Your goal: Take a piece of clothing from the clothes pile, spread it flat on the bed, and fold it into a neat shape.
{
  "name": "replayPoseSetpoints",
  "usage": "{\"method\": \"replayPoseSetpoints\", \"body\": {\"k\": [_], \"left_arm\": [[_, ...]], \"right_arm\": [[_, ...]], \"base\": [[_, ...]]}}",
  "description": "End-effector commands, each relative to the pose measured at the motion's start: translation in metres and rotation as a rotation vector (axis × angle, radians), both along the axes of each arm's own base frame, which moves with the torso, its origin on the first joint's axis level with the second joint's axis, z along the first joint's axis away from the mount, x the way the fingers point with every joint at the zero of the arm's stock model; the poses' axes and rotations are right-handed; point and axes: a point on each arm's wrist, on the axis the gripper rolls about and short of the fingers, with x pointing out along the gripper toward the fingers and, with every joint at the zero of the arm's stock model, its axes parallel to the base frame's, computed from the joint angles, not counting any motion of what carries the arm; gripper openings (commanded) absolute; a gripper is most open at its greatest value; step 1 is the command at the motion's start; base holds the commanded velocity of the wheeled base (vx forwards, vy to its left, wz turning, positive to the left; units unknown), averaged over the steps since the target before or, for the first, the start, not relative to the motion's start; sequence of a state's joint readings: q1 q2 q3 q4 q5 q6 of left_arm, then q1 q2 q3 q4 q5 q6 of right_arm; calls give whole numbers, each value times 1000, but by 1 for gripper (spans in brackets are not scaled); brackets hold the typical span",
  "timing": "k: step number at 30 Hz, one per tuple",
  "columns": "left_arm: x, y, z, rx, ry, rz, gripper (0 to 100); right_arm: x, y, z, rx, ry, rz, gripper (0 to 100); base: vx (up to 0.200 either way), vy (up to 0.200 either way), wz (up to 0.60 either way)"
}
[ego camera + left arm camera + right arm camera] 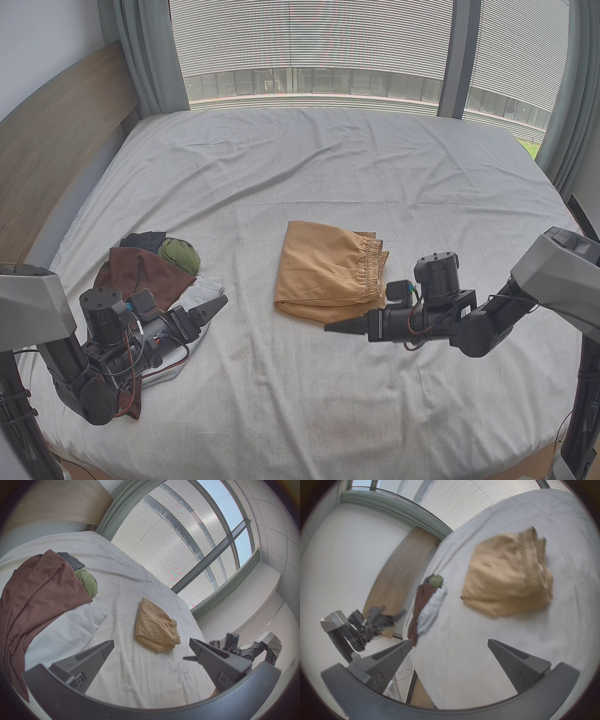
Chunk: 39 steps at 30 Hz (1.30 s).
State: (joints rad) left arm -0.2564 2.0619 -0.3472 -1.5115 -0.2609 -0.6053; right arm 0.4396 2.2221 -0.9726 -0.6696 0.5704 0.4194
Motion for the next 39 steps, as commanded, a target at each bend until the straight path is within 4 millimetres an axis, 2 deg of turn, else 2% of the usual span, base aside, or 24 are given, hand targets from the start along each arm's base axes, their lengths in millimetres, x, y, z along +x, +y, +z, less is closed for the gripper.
{"method": "replayPoseSetpoints", "body": {"k": [1, 3, 4, 5, 6, 7, 13, 18, 26, 28, 29, 30, 32, 33, 34, 36, 39], "left_arm": [[0, 0, 1, -3, -8, 0, 100], [0, 0, 2, -5, -15, 0, 100], [0, 0, 2, -5, -15, 0, 100], [1, 0, 2, -5, -17, 0, 100], [1, 0, 2, -5, -18, 0, 100], [1, 0, 2, -5, -18, 0, 100], [1, 0, 1, -5, -17, 0, 100], [1, 0, 1, -13, -12, 2, 100], [1, 0, 2, -22, -12, 4, 100], [0, 0, 3, -23, -15, 4, 100], [0, 0, 4, -24, -19, 4, 100], [-1, 1, 9, -30, -36, 2, 100], [-1, 1, 9, -30, -36, 2, 100], [-10, 2, 34, -65, -111, -10, 100], [-14, 3, 43, -77, -138, -18, 100], [-36, 6, 75, -107, -236, -40, 100], [-71, 10, 107, -137, -343, -68, 100]], "right_arm": [[15, 13, 68, 141, -165, -4, 100], [41, 2, 67, 164, -185, -63, 100], [41, 2, 67, 164, -185, -63, 100], [62, -8, 53, 159, -172, -104, 100], [72, -12, 45, 155, -168, -121, 100], [75, -14, 43, 154, -167, -127, 100], [112, -31, -10, 125, -129, -205, 100], [126, -37, -41, 105, -104, -236, 100], [124, -40, -50, 91, -84, -249, 100], [121, -40, -41, 96, -98, -252, 100], [118, -40, -29, 103, -115, -248, 100], [111, -39, -7, 116, -149, -249, 100], [111, -39, -7, 116, -149, -249, 100], [84, -40, 52, 150, -227, -237, 100], [74, -41, 69, 160, -253, -231, 100], [37, -48, 117, 180, -332, -217, 100], [-21, -63, 165, 182, -443, -195, 100]], "base": [[0, 0, 0], [0, 0, 0], [0, 0, 0], [0, 0, 0], [0, 0, 0], [0, 0, 0], [0, 0, 0], [0, 0, 0], [0, 0, 0], [0, 0, 0], [0, 0, 0], [0, 0, 0], [0, 0, 0], [0, 0, 0], [0, 0, 0], [0, 0, 0], [0, 0, 0]]}}
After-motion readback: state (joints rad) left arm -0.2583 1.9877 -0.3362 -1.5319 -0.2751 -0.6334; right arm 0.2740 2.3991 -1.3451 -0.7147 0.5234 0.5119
